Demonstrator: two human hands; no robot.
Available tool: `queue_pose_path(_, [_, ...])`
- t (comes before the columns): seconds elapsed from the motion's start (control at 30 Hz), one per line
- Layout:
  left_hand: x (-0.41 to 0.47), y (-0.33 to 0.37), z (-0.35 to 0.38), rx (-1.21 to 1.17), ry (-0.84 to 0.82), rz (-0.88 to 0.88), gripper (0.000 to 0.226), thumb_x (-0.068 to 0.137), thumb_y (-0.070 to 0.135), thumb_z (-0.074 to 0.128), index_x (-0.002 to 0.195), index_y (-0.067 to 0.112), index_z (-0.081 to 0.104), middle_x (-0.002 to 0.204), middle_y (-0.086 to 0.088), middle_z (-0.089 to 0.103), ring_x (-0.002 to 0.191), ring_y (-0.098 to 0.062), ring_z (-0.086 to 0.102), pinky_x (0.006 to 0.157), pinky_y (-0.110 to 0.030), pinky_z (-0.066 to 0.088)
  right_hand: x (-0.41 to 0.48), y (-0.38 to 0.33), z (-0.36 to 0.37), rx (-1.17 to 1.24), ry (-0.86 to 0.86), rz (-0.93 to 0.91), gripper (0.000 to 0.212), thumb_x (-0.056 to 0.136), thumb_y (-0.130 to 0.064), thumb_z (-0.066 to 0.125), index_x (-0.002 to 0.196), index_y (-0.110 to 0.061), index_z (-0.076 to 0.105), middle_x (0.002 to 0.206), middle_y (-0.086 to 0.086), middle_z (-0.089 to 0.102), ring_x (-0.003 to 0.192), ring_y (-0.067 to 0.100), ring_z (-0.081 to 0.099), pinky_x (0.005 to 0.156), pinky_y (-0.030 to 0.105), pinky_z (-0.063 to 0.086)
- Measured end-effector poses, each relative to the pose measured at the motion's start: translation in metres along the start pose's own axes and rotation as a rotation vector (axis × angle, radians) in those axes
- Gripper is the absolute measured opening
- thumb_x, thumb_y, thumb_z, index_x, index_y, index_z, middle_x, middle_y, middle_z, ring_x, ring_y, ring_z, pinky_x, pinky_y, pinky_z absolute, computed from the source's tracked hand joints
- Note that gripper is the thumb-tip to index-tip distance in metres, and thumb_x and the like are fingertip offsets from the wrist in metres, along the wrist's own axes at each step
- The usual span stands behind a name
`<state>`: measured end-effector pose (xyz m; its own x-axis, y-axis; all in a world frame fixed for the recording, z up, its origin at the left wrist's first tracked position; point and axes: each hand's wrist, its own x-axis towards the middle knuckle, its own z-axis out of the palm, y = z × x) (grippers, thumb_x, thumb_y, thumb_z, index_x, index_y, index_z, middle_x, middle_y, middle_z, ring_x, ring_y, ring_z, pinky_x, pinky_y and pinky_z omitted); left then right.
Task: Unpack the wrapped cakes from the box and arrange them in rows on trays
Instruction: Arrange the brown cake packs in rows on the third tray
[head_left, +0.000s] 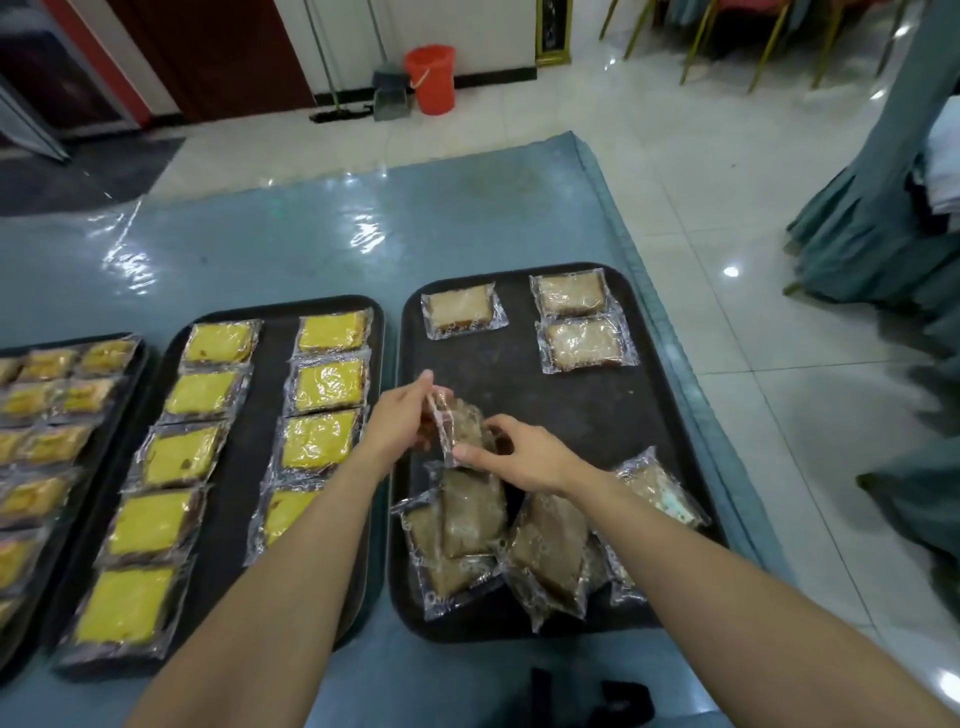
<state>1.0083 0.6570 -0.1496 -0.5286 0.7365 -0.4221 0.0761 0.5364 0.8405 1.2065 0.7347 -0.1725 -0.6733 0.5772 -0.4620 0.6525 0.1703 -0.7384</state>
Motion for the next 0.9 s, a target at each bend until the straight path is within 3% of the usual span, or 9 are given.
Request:
queue_pose_path(0.07, [-0.009,0.016,-0.001,-0.262,-0.103,-0.019,0.04,0.115,0.033,0.044,0.123,0.01,0.076,0.101,-0.013,0.082,0.094,-0.031,0.078,0.085,-0.042,0.061,-0.003,-0.009,0.001,0.251,-0.038,0.01,0.104,0.062,-0.099,0.07,0.139,-0.029,0.061,0.129,-0.011,0.072,0.116,0.013,0.069,0.1,0.039,0.057])
queue_pose_path(0.1, [-0.011,0.022,0.0,-0.276,-0.151,0.022,0.036,0.114,0.024,0.044,0.129,0.009,0.074,0.103,-0.016,0.082,0.099,-0.035,0.078,0.091,-0.044,0.061,-0.001,-0.01,0.002,0.382,-0.03,0.014,0.088,0.07,-0.088,0.076,0.135,-0.029,0.066,0.124,-0.008,0.076,0.113,0.015,0.073,0.099,0.042,0.06])
queue_pose_path(0.17, [-0.01,0.025,0.003,-0.18,-0.176,0.094,0.036,0.109,0.009,0.047,0.138,0.011,0.068,0.106,-0.015,0.082,0.104,-0.033,0.078,0.091,-0.039,0.062,0.008,-0.007,0.001,0.66,0.027,0.072,0.047,0.094,-0.05,0.078,0.128,-0.019,0.072,0.114,0.005,0.081,0.107,0.028,0.078,0.094,0.048,0.064])
queue_pose_path(0.23, [-0.006,0.017,0.008,0.09,-0.069,0.136,0.036,0.107,0.009,0.056,0.14,0.017,0.066,0.107,-0.003,0.08,0.099,-0.023,0.077,0.079,-0.029,0.059,0.011,0.003,-0.001,0.815,0.118,0.199,0.031,0.104,-0.025,0.068,0.123,-0.002,0.071,0.105,0.017,0.081,0.096,0.037,0.079,0.08,0.044,0.067])
queue_pose_path(0.33, [-0.006,-0.013,0.019,0.591,-0.09,0.138,0.047,0.096,0.044,0.078,0.138,0.028,0.063,0.122,0.002,0.067,0.103,-0.02,0.071,0.091,-0.036,0.059,0.008,0.031,-0.001,0.452,0.205,0.358,0.038,0.095,-0.033,0.076,0.113,0.001,0.071,0.088,0.014,0.081,0.071,0.027,0.077,0.063,0.035,0.06])
queue_pose_path(0.43, [-0.011,-0.042,0.034,0.81,-0.191,0.06,0.088,0.075,0.074,0.083,0.147,0.035,0.053,0.138,-0.002,0.052,0.121,-0.023,0.063,0.106,-0.044,0.054,0.002,0.05,-0.003,-0.044,0.336,0.359,0.072,0.081,-0.051,0.086,0.133,-0.009,0.057,0.121,0.01,0.069,0.105,0.032,0.072,0.087,0.039,0.058])
queue_pose_path(0.5, [-0.01,-0.051,0.041,0.858,-0.136,0.086,0.1,0.067,0.083,0.081,0.149,0.037,0.049,0.14,-0.001,0.049,0.128,-0.026,0.059,0.106,-0.047,0.054,-0.002,0.051,-0.005,-0.151,0.333,0.278,0.091,0.082,-0.053,0.088,0.15,-0.012,0.045,0.144,0.013,0.053,0.126,0.035,0.062,0.102,0.042,0.052])
queue_pose_path(0.63, [-0.006,-0.052,0.044,0.853,-0.114,0.119,0.105,0.06,0.083,0.086,0.147,0.038,0.047,0.133,0.004,0.051,0.126,-0.022,0.06,0.105,-0.046,0.055,0.004,0.054,-0.012,-0.234,0.22,0.171,0.108,0.08,-0.049,0.092,0.163,-0.015,0.032,0.155,0.013,0.048,0.141,0.033,0.053,0.115,0.042,0.045])
queue_pose_path(0.9, [0.01,-0.047,0.031,0.834,-0.2,0.164,0.115,0.059,0.067,0.095,0.156,0.039,0.04,0.135,0.007,0.053,0.118,-0.017,0.063,0.103,-0.041,0.055,0.021,0.053,-0.021,-0.44,0.144,0.086,0.083,0.079,-0.05,0.091,0.142,-0.016,0.049,0.134,0.008,0.061,0.124,0.032,0.062,0.103,0.045,0.052])
